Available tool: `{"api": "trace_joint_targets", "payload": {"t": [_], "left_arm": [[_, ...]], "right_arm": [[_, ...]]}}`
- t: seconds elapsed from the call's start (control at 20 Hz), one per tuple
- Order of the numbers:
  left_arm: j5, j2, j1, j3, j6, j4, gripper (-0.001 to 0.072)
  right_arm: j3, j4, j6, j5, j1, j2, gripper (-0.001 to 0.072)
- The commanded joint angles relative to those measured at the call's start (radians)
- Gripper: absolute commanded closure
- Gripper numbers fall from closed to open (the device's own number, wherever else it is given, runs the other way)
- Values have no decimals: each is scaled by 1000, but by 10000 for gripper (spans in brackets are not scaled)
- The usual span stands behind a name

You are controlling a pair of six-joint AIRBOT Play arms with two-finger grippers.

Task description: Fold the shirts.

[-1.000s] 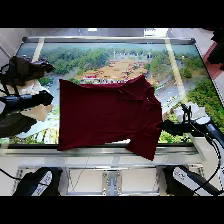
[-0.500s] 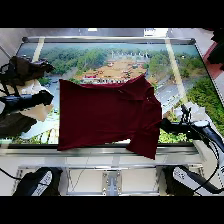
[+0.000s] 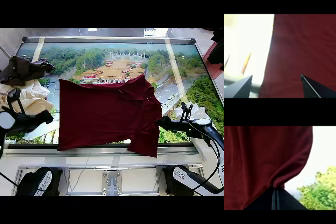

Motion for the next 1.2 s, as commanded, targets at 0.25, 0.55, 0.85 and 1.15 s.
{"api": "trace_joint_targets", "payload": {"t": [0.25,0.55,0.85,1.15], "left_arm": [[-151,80,0,-289,-306,-25,11],[19,79,0,-410,-420,-154,12],[138,8,0,-418,-420,-155,14],[135,-1,0,-418,-419,-154,304]], "right_arm": [[5,97,-71,19,0,0,681],[5,107,-72,34,0,0,682],[5,140,-74,51,0,0,682],[5,186,-97,52,0,0,682]]}}
